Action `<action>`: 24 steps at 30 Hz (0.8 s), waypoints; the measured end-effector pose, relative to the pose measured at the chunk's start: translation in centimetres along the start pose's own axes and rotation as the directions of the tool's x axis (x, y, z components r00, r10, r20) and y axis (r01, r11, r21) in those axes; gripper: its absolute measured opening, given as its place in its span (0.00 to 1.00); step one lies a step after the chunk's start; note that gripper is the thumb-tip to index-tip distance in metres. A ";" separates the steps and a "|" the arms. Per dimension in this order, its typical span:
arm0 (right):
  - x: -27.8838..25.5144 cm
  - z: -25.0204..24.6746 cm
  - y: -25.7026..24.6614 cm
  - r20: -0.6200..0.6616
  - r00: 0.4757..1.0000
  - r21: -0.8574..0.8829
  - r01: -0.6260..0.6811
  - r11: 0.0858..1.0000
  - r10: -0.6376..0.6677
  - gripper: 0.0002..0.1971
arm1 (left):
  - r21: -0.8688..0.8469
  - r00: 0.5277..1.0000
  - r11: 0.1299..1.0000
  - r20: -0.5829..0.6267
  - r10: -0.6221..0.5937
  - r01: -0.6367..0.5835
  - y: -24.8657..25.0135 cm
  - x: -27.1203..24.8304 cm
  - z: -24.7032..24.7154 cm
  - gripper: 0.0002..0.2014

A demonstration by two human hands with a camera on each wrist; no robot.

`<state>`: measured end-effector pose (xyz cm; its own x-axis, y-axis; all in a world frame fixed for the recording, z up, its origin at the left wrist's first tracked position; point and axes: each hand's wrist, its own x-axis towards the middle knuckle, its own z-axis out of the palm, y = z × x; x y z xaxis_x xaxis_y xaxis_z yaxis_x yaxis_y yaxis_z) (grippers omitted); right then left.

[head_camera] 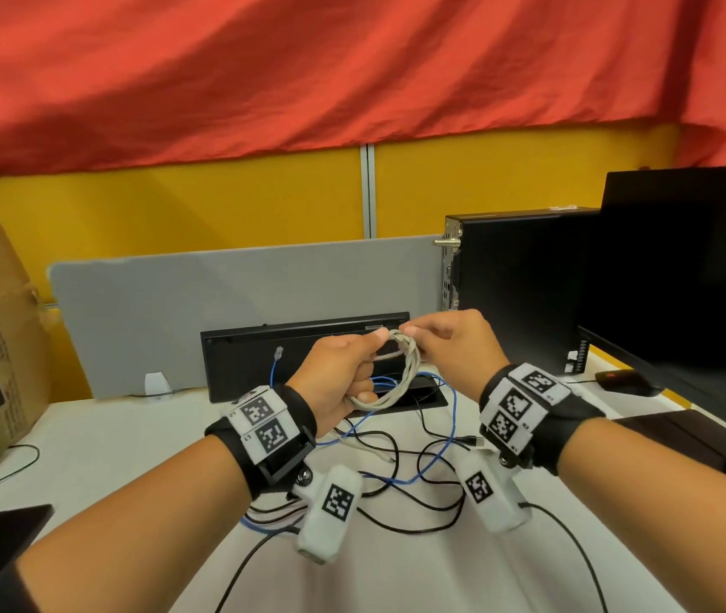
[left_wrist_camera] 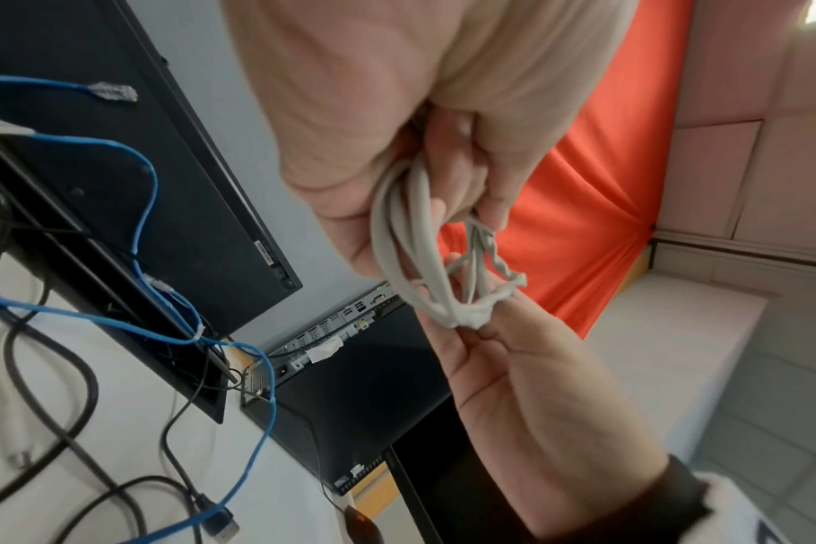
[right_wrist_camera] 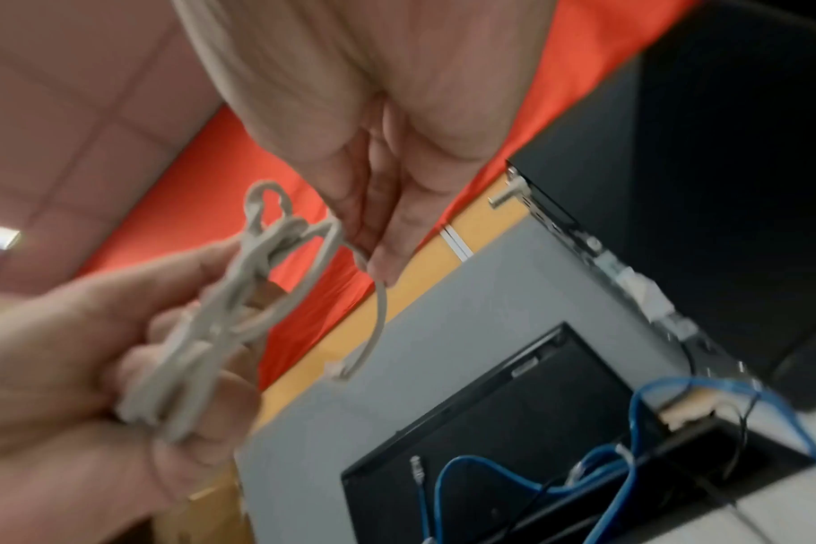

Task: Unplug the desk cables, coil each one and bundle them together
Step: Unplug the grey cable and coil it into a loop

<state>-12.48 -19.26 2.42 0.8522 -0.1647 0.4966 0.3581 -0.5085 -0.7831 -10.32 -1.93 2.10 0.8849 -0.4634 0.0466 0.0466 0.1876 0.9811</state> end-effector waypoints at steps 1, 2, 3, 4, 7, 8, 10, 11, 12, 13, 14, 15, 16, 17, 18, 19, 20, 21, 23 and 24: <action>-0.2 0.0 -0.4 0.025 0.994 0.150 -0.105 0.983 0.102 0.08 | 0.009 1.000 1.000 -0.013 0.019 -0.018 0.0 0.0 0.0 0.17; -0.5 0.0 -0.9 0.073 0.979 0.296 -0.203 0.933 0.190 0.10 | 0.020 0.999 0.999 -0.027 0.035 -0.035 0.0 0.1 -0.1 0.16; -0.8 0.1 -1.3 0.130 0.960 0.403 -0.279 0.872 0.247 0.11 | 0.030 0.998 0.998 -0.039 0.050 -0.049 0.0 0.2 -0.2 0.15; -1.2 0.2 -1.6 0.179 0.947 0.456 -0.320 0.830 0.267 0.12 | 0.037 0.997 0.997 -0.046 0.063 -0.061 0.0 0.3 -0.2 0.14; -2.0 1.0 -2.4 0.213 0.947 0.471 -0.316 0.824 0.242 0.12 | 0.045 0.996 0.996 -0.039 0.080 -0.078 0.1 0.4 -0.2 0.15; -2.1 1.3 -2.6 0.190 0.947 0.460 -0.319 0.828 0.259 0.13 | 0.047 0.996 0.996 -0.036 0.083 -0.082 0.0 0.4 -0.2 0.17; -2.1 1.6 -2.9 0.139 0.941 0.441 -0.337 0.832 0.308 0.14 | 0.068 0.995 0.994 -0.034 0.090 -0.087 0.1 0.4 0.0 0.17; -2.0 1.7 -3.0 0.126 0.938 0.445 -0.345 0.827 0.324 0.14 | 0.085 0.995 0.992 -0.034 0.094 -0.091 0.2 0.4 0.0 0.16; -2.0 1.8 -3.2 0.120 0.934 0.453 -0.353 0.819 0.336 0.13 | 0.102 0.995 0.990 -0.032 0.100 -0.096 0.3 0.4 0.0 0.16; -2.0 1.8 -3.4 0.118 0.932 0.462 -0.357 0.812 0.343 0.13 | 0.117 0.994 0.988 -0.032 0.105 -0.101 0.4 0.4 -0.1 0.15; -2.0 1.7 -3.6 0.118 0.931 0.474 -0.358 0.805 0.345 0.13 | 0.134 0.994 0.986 -0.031 0.108 -0.103 0.5 0.4 -0.1 0.14; -2.0 1.7 -3.8 0.125 0.931 0.493 -0.358 0.793 0.343 0.13 | 0.147 0.994 0.984 -0.027 0.107 -0.102 0.6 0.4 -0.2 0.12; -2.0 1.7 -3.9 0.142 0.931 0.518 -0.360 0.776 0.337 0.13 | 0.154 0.995 0.983 -0.019 0.101 -0.097 0.6 0.4 -0.2 0.12; -2.0 1.6 -4.0 0.167 0.928 0.543 -0.369 0.754 0.334 0.15 | 0.158 0.995 0.983 -0.011 0.095 -0.092 0.7 0.4 -0.2 0.12; -2.0 1.5 -4.2 0.194 0.922 0.566 -0.384 0.730 0.335 0.17 | 0.162 0.996 0.983 -0.004 0.089 -0.087 0.7 0.4 -0.3 0.14; -2.0 1.3 -4.2 0.225 0.915 0.586 -0.403 0.703 0.336 0.20 | 0.163 0.996 0.983 0.002 0.085 -0.084 0.7 0.4 -0.4 0.18; -1.9 1.1 -4.3 0.262 0.906 0.605 -0.422 0.675 0.331 0.22 | 0.157 0.997 0.984 0.009 0.082 -0.082 0.7 0.3 -0.5 0.22; -1.9 0.8 -4.3 0.306 0.898 0.620 -0.441 0.649 0.317 0.24 | 0.148 0.997 0.986 0.019 0.080 -0.082 0.7 0.3 -0.6 0.26; -1.9 0.5 -4.4 0.392 0.879 0.626 -0.472 0.622 0.272 0.27 | 0.136 0.996 0.987 0.045 0.077 -0.082 0.7 0.2 -0.9 0.27; -1.8 0.4 -4.4 0.418 0.873 0.620 -0.478 0.622 0.253 0.28 | 0.135 0.996 0.988 0.053 0.074 -0.081 0.7 0.1 -0.9 0.27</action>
<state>-15.45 -16.43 4.82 0.9936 0.0807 0.0786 0.0524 0.2866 -0.9566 -9.76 -1.11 2.59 0.8603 -0.4932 0.1291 -0.0878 0.1062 0.9905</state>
